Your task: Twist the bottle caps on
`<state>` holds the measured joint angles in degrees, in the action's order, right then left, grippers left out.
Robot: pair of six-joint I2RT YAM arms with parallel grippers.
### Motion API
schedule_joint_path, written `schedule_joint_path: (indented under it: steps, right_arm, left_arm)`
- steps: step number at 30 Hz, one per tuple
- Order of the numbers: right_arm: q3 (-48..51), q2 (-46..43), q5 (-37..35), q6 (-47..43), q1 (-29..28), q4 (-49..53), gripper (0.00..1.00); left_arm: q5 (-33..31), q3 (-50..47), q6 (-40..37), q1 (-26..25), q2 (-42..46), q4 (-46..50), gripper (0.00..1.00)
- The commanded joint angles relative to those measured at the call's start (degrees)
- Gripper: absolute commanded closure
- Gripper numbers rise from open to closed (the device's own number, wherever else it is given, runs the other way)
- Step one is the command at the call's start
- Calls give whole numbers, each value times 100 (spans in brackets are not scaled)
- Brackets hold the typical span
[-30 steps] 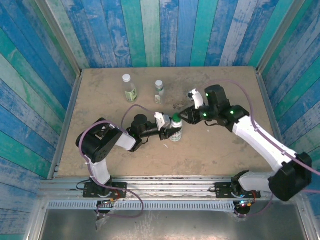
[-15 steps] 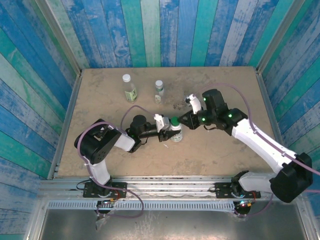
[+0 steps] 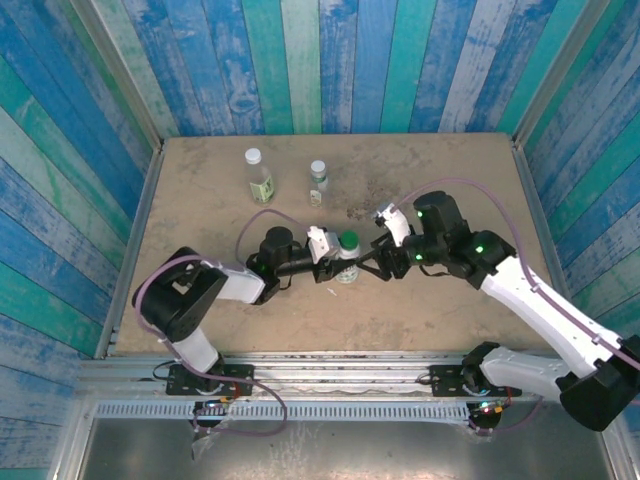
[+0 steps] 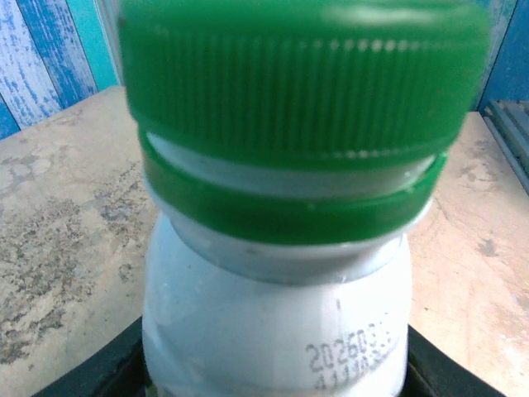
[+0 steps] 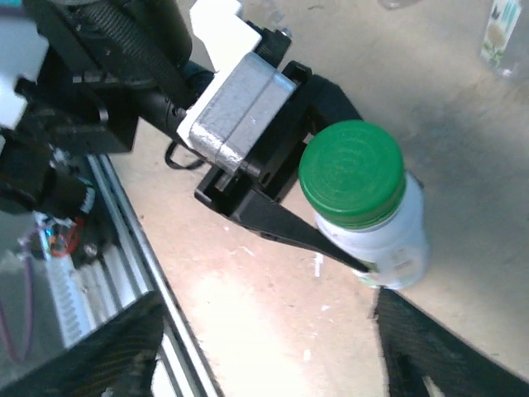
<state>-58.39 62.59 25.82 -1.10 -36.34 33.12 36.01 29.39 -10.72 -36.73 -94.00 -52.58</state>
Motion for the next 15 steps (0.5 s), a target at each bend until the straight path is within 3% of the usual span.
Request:
schedule_joint_path:
  steps: [1,7,11,15]
  right_arm:
    - [-185,-248,-307,-1794,-38,528,25]
    - [-265,-379,954,-3498,-39,548,30]
    - [-477,-118,1622,-3708,-49,361,36]
    - [-732,210,1855,-3842,-97,411,38]
  left_arm:
    - [303,49,-457,-36,738,1295,45]
    - [1302,159,-430,-36,1401,1996,45]
    - [1967,335,-511,-46,1580,2498,45]
    - [2037,340,-645,-63,1719,2697,44]
